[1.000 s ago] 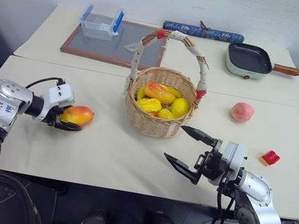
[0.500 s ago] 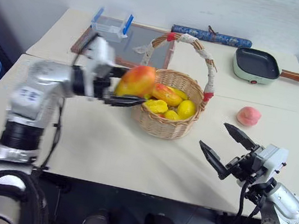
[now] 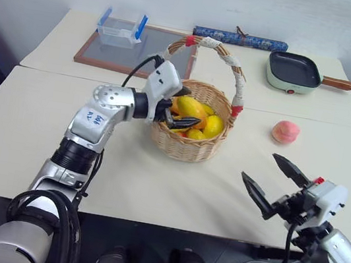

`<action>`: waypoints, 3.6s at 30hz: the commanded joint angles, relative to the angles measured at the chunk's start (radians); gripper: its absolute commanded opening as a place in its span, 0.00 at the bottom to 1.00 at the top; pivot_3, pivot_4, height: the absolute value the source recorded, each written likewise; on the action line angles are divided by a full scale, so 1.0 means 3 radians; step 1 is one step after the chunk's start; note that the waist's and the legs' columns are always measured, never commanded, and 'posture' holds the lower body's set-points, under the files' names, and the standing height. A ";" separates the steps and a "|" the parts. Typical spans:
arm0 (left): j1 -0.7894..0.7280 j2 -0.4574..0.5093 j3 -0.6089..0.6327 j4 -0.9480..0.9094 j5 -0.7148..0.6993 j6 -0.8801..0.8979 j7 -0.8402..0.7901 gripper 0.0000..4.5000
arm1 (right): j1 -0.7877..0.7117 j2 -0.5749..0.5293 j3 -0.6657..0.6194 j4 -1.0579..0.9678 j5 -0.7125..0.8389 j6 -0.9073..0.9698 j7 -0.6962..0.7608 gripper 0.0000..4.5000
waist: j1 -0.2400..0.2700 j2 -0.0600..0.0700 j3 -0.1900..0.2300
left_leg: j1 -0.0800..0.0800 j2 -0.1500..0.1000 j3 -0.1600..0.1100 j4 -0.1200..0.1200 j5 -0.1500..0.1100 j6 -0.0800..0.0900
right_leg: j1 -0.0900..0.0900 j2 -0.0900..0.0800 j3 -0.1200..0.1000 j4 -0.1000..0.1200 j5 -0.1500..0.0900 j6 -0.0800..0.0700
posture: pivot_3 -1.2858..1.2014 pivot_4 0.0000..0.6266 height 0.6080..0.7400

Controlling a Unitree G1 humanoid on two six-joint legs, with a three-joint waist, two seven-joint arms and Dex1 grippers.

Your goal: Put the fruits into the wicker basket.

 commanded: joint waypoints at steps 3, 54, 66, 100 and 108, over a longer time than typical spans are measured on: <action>0.0403 0.0499 0.0601 -0.0289 -0.0426 -0.0514 -0.0685 0.99 | 0.0456 -0.0058 -0.0681 -0.0033 0.0193 -0.0162 0.0160 1.00 | -0.0006 0.0000 0.0000 | 0.0003 0.0015 0.0003 0.0000 -0.0001 -0.0005 | 0.0001 0.0003 0.0002 -0.0001 0.0000 -0.0001 | 0.52 0.24 1.00; 0.1724 0.1079 0.1145 -0.1433 -0.1126 0.0083 -0.0433 1.00 | -0.3863 -0.0730 0.0567 0.4326 -0.1046 0.0667 0.0812 0.54 | -0.0182 0.0016 0.0008 | -0.0016 0.0021 0.0055 -0.0004 0.0002 -0.0011 | -0.0051 0.0015 0.0091 0.0006 0.0009 0.0006 | 0.52 0.24 1.00; 0.2288 0.1060 0.1468 -0.1310 -0.1159 -0.0004 -0.0413 1.00 | -0.2890 -0.0534 0.1097 -0.0039 0.0719 0.3253 0.0305 0.54 | -0.0182 0.0008 0.0006 | -0.0001 0.0044 0.0041 -0.0007 -0.0006 -0.0032 | -0.0046 0.0048 0.0105 0.0004 0.0017 -0.0013 | 0.52 0.24 1.00; 0.2327 0.1011 0.1596 -0.1652 -0.1388 0.0145 -0.0123 1.00 | -0.2293 -0.0799 0.0600 0.1143 0.0175 0.1459 0.1354 0.99 | -0.0103 0.0000 0.0003 | -0.0052 0.0023 0.0063 0.0011 -0.0008 -0.0009 | -0.0101 0.0062 0.0126 0.0000 0.0029 -0.0007 | 0.52 0.24 1.00; 0.2155 0.1048 0.1490 -0.1703 -0.1550 0.0334 -0.0124 1.00 | -0.3869 -0.0356 0.1028 0.3471 -0.0451 0.0271 0.1934 0.99 | -0.0193 0.0003 0.0005 | -0.0038 0.0033 0.0068 0.0003 0.0001 -0.0019 | -0.0100 0.0073 0.0145 0.0003 0.0034 -0.0012 | 0.52 0.24 1.00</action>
